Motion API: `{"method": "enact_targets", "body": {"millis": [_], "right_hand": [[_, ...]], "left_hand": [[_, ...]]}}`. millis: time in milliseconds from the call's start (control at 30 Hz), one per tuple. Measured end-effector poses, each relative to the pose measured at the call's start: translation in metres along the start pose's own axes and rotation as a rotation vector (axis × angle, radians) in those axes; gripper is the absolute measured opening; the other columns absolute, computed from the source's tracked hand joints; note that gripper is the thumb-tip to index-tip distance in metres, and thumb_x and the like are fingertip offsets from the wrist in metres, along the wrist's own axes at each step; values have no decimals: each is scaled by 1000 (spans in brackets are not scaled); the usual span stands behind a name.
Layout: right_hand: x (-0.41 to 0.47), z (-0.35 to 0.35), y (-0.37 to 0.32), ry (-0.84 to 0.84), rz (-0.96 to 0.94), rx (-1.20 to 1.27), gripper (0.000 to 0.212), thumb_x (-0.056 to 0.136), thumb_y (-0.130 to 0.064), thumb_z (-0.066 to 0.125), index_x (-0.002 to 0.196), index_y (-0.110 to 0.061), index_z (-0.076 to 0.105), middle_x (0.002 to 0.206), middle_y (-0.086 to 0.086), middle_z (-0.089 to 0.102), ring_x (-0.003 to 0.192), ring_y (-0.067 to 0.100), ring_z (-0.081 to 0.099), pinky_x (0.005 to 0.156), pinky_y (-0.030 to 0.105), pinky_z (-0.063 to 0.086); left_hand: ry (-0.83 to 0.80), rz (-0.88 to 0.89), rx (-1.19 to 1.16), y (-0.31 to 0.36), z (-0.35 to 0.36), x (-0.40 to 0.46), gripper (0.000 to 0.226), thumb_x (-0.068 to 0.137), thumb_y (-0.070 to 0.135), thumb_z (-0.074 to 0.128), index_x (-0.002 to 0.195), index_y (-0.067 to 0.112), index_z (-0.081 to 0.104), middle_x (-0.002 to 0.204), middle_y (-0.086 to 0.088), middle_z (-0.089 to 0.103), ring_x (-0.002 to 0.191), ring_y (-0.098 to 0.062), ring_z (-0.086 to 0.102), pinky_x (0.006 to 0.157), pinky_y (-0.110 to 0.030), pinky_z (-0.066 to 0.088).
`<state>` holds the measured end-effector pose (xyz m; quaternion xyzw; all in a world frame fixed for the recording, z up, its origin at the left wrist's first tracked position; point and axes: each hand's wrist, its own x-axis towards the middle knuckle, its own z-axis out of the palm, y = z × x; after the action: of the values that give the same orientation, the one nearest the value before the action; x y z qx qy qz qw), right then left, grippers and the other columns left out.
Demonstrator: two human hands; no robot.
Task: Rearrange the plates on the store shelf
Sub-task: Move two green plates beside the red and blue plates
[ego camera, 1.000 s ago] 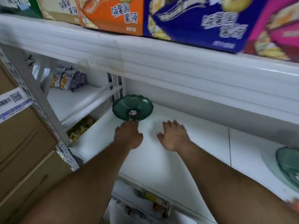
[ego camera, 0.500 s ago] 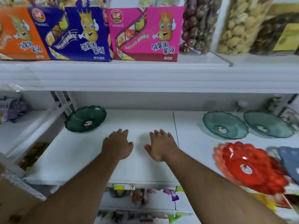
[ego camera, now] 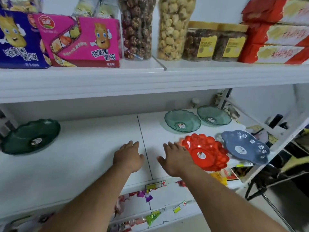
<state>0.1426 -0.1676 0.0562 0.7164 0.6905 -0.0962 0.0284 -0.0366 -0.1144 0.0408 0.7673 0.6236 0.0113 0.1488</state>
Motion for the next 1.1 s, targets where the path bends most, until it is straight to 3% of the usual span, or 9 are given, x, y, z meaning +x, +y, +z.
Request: {"method": "enact_targets", "body": {"millis": [267, 633, 1100], "right_hand": [[-7, -9, 111, 56, 54, 70, 73, 97, -54, 33, 157, -13, 21, 166, 12, 22, 153, 31, 15, 124, 48, 15], [2, -17, 269, 14, 25, 92, 75, 97, -56, 36, 157, -14, 22, 164, 14, 26, 151, 34, 22, 123, 47, 21], [76, -23, 342, 43, 40, 66, 69, 98, -51, 35, 154, -10, 27, 162, 15, 30, 149, 33, 26, 119, 46, 27]], "left_hand": [[45, 65, 15, 106, 10, 21, 66, 96, 47, 41, 155, 25, 23, 164, -1, 20, 148, -24, 22, 113, -39, 26], [84, -16, -8, 254, 51, 42, 66, 94, 48, 42, 154, 26, 25, 164, -2, 22, 148, -25, 23, 114, -43, 26], [136, -3, 2, 294, 74, 137, 64, 92, 48, 45, 150, 26, 34, 159, -1, 32, 142, -26, 34, 109, -42, 33]]}}
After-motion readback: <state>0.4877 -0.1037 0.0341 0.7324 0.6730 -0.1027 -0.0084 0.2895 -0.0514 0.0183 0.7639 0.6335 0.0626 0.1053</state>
